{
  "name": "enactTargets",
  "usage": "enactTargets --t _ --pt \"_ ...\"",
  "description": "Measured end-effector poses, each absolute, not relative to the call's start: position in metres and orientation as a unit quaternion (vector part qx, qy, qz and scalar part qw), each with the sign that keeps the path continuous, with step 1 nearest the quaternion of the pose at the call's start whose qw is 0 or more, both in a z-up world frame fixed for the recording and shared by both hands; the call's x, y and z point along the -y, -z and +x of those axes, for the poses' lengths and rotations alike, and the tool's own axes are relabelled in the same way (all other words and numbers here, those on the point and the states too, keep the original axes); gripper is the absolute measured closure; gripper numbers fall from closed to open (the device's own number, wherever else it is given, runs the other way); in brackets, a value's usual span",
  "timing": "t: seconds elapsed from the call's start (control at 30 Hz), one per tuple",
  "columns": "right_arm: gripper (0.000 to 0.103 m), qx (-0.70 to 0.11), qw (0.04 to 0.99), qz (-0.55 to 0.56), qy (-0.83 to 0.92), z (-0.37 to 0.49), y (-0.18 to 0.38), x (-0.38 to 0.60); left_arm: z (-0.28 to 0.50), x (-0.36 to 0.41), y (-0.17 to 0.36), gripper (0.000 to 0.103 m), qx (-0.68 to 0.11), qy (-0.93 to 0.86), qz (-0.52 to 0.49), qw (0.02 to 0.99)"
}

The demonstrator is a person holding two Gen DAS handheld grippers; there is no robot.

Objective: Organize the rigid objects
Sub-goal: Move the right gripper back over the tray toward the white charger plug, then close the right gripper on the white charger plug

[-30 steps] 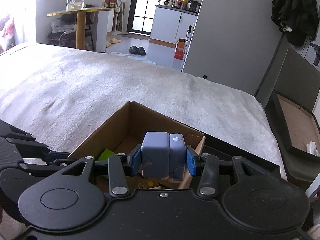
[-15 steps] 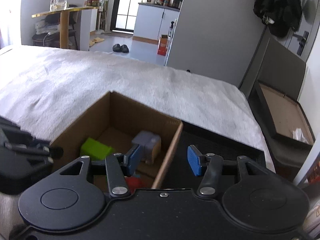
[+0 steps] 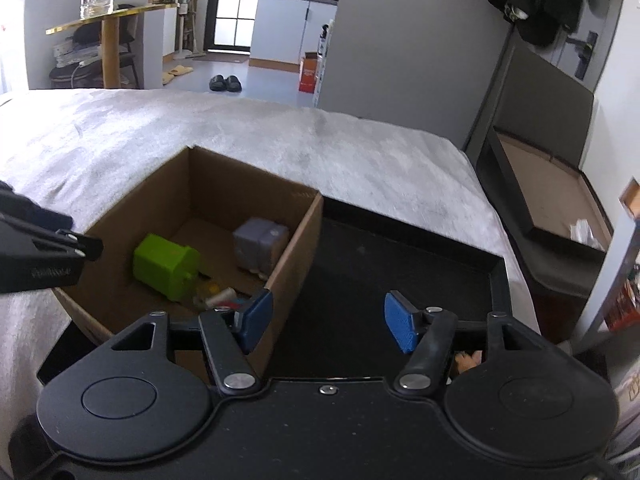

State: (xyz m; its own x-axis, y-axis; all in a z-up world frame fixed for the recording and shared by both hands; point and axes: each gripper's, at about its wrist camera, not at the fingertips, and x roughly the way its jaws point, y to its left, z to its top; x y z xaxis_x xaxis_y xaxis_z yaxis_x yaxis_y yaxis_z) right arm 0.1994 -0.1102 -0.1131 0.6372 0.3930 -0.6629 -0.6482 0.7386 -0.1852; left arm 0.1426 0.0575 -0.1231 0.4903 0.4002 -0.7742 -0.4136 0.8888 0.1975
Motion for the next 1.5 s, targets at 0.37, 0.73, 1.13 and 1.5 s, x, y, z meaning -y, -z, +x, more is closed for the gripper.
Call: enactTargets --t 0.37,0.73,1.13,1.5 --pt "0.040 -0.330 0.882 -0.198 -0.271 0.212 0.130 0.144 0.153 -0.044 0.123 0.028 -0.445 -0.237 0.028 0.863" --pt "0.040 -0.362 0.881 -0.184 -0.244 0.237 0.154 0.175 0.166 -0.036 0.130 0.022 -0.458 -0.243 0.048 0.853" --pt "0.040 -0.388 0.874 -0.180 -0.230 0.266 0.180 0.200 0.175 -0.038 0.138 0.021 -0.475 -0.270 0.048 0.836" --pt "0.044 -0.417 0.863 -0.173 -0.228 0.289 0.203 0.209 0.187 -0.034 0.141 0.021 -0.479 -0.277 0.059 0.831"
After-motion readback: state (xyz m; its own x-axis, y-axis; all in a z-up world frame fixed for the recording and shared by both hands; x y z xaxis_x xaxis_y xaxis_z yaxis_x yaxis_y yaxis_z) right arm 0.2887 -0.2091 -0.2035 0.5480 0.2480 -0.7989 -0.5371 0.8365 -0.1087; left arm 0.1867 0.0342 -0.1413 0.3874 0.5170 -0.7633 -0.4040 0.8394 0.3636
